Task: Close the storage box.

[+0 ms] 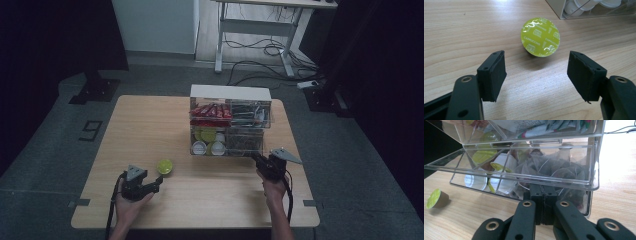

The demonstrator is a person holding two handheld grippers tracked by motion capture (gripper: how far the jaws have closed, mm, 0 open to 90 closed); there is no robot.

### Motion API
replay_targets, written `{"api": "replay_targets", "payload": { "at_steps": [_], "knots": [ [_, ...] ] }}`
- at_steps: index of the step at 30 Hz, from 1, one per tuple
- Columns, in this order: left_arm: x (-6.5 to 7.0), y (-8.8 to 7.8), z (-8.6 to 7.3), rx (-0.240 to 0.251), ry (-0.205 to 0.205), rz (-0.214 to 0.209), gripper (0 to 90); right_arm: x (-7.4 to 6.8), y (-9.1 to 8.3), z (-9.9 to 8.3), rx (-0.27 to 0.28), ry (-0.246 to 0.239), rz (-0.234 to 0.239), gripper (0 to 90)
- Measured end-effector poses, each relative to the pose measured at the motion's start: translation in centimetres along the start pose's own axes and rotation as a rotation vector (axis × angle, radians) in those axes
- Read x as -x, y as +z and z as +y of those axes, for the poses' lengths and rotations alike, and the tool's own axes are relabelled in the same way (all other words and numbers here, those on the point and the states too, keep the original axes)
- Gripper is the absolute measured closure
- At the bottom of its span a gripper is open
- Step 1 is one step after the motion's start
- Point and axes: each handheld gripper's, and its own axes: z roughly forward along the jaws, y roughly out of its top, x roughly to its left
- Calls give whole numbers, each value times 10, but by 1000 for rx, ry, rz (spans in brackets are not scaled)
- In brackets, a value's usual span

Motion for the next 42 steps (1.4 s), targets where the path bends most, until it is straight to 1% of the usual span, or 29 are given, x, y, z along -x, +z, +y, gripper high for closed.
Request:
{"api": "replay_targets", "payload": {
  "at_steps": [9, 19, 30, 33, 37, 38, 42],
  "knots": [
    [0, 0, 0, -2, 1, 3, 315, 0, 1, -4, -20, -6, -3, 891],
    [0, 3, -2, -19, 2, 3, 316, 1, 5, -10, -50, -4, -8, 890],
    [2, 5, -4, -27, 12, 3, 315, 2, 7, -15, -78, -3, -9, 887],
    [3, 5, -5, -29, 23, 13, 315, 2, 8, -17, -89, -6, -9, 882],
    [4, 7, -5, -38, 26, 10, 315, 3, 12, -21, -113, -7, -13, 882],
    [4, 7, -5, -40, 25, 10, 314, 3, 12, -22, -112, -3, -6, 882],
    [4, 7, -6, -48, 27, 7, 314, 3, 12, -23, -122, -6, -6, 878]
  ]
}}
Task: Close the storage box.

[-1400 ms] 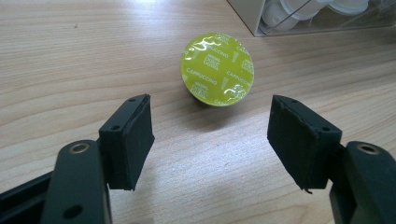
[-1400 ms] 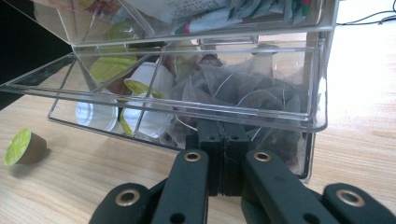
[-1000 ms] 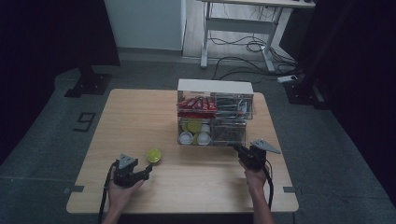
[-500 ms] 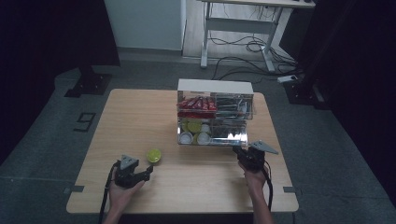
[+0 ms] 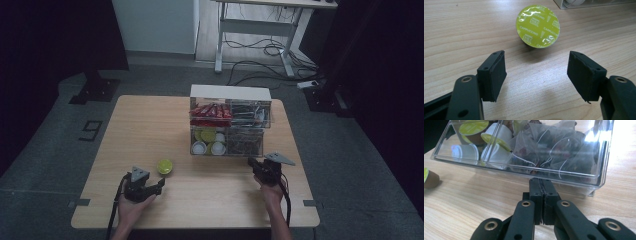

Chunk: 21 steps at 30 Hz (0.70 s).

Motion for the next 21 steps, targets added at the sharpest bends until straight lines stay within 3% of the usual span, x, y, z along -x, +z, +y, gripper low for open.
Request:
{"api": "replay_targets", "payload": {
  "at_steps": [7, 17, 21],
  "knots": [
    [0, 1, -1, -5, -1, -1, 313, -3, 1, -3, -17, 2, 25, 838],
    [0, -1, -1, 0, -3, 1, 313, -12, -1, -2, -1, -41, 38, 609],
    [-1, 0, -2, -3, -8, -3, 314, -12, -7, -3, 28, -58, 44, 574]
  ]
}}
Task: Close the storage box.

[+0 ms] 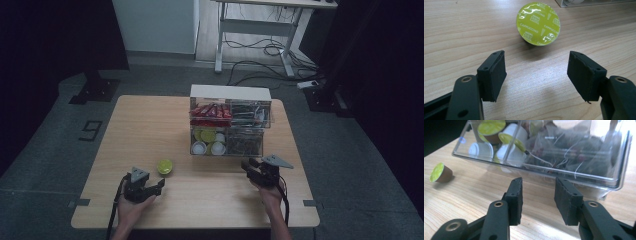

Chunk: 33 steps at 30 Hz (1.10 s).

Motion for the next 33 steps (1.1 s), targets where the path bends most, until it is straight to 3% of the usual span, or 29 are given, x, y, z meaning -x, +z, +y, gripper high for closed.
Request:
{"api": "replay_targets", "payload": {
  "at_steps": [7, 18, 25, 29, 33],
  "knots": [
    [-1, -1, 0, 0, -3, -9, 313, -3, -13, -7, 41, -66, 29, 534],
    [-1, 0, 0, -17, 1, -27, 312, -2, -28, -33, 3, -151, 15, 506],
    [1, 1, -1, -31, 7, -35, 309, 2, -39, -50, -34, -178, 0, 502],
    [1, 3, -1, -41, 10, -34, 309, 8, -43, -58, -59, -167, -12, 501],
    [1, 4, -1, -43, 8, -34, 310, 13, -45, -58, -47, -140, -20, 499]
  ]
}}
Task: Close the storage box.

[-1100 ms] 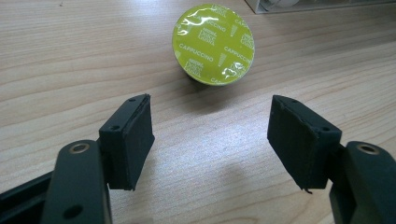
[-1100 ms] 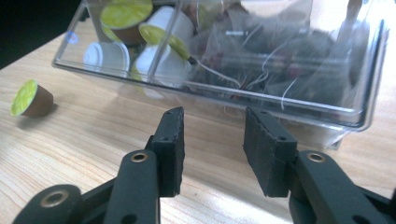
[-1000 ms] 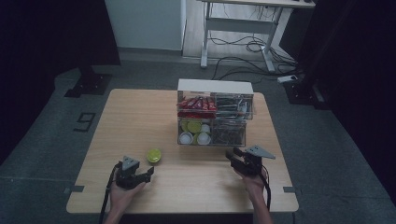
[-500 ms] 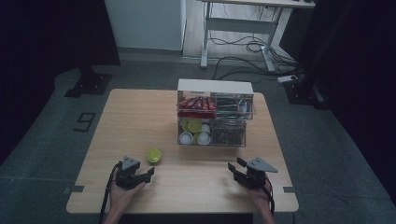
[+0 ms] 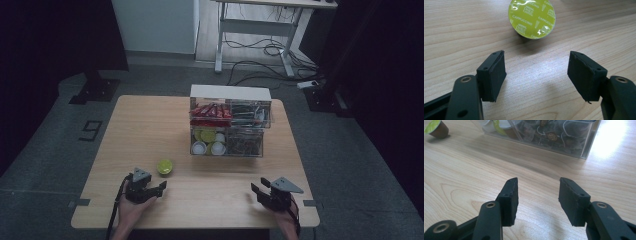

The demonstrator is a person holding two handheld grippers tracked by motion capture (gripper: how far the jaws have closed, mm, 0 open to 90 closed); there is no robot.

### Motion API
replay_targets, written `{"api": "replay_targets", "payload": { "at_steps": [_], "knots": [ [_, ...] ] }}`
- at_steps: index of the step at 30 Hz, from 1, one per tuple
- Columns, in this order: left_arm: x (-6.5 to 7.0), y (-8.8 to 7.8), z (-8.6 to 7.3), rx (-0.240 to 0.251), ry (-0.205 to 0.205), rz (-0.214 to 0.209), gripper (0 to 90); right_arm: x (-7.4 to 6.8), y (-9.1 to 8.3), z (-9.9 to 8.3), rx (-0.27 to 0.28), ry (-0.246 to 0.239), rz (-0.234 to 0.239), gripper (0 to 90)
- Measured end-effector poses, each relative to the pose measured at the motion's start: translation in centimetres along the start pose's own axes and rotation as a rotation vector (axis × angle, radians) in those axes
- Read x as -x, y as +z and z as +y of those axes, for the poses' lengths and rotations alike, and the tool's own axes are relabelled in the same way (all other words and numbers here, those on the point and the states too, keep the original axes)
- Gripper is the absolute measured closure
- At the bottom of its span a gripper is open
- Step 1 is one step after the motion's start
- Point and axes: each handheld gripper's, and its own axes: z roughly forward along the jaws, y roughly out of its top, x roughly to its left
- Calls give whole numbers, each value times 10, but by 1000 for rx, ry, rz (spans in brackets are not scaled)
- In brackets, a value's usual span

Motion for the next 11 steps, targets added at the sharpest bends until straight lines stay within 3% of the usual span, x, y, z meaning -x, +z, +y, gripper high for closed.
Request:
{"api": "replay_targets", "payload": {
  "at_steps": [11],
  "knots": [
    [2, -3, 1, 6, 12, 4, 308, 3, 0, 1, 7, 3, -5, 497]
  ]
}}
